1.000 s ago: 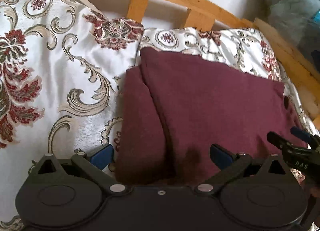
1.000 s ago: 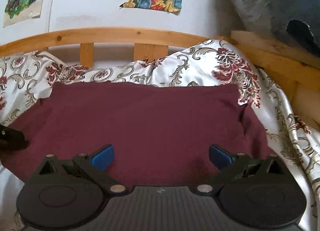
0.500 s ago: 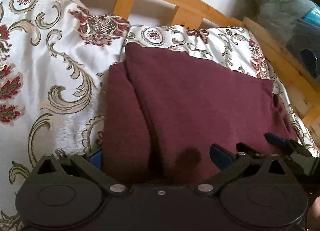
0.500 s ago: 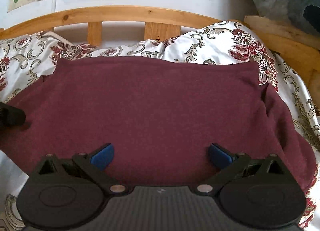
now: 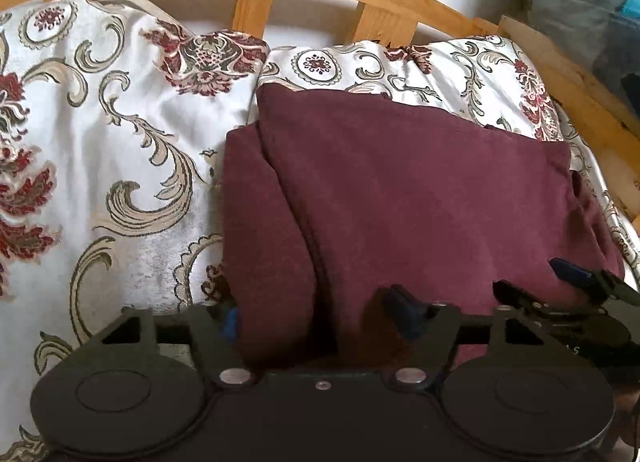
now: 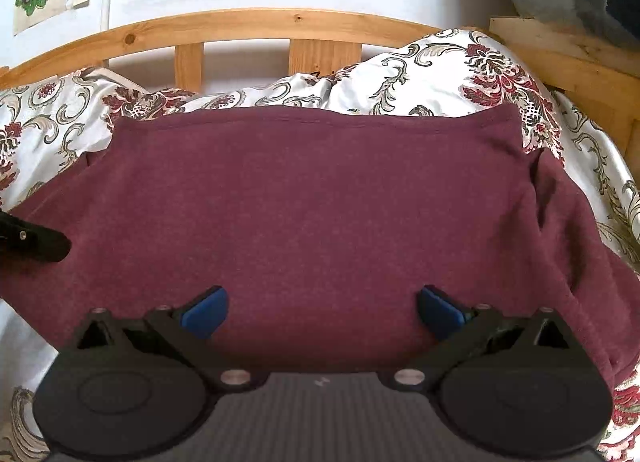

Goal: Fold small clothes
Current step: 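Press and smooth the folded top with both grippers, then close the left gripper on the edge of the folded maroon top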

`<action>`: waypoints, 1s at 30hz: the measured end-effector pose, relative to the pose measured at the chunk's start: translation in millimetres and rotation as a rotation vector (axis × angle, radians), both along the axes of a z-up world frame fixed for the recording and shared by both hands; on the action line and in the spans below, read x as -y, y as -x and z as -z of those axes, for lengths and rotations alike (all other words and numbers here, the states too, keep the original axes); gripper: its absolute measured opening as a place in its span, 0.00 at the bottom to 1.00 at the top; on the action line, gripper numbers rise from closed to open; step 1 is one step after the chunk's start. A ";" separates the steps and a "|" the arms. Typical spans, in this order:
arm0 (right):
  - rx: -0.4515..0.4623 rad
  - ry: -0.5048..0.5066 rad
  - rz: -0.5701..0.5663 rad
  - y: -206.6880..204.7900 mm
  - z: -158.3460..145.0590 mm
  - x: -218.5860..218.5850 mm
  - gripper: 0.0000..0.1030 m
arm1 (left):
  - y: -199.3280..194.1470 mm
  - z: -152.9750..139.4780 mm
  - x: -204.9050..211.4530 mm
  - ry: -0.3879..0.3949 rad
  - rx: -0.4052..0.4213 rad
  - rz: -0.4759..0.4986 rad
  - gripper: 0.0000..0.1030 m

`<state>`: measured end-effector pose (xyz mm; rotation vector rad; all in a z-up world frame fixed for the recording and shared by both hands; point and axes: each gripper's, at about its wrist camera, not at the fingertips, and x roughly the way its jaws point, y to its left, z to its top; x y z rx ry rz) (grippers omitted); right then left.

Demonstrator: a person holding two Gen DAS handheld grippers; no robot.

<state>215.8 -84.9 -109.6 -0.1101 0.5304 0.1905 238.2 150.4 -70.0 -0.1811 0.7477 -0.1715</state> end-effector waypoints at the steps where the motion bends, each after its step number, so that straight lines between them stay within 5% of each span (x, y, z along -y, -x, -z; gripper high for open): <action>1: -0.002 -0.004 -0.001 -0.4 -0.2 0.6 1.00 | 0.5 -0.7 0.8 -0.009 0.002 -0.006 0.58; 6: -0.037 0.013 -0.035 -6.3 -6.5 2.3 1.00 | 2.4 -5.2 6.6 -0.056 0.019 -0.016 0.34; 11: -0.160 0.034 -0.010 -20.5 -21.3 -2.8 1.00 | 5.0 -13.9 11.9 -0.063 0.032 -0.011 0.25; 17: -0.263 0.039 0.023 -29.3 -35.8 -12.5 1.00 | 4.1 -28.7 12.4 -0.040 0.009 -0.011 0.22; 30: -0.215 0.042 -0.021 -29.5 -53.9 -8.8 1.00 | -5.3 -67.6 34.4 -0.109 -0.043 0.028 0.20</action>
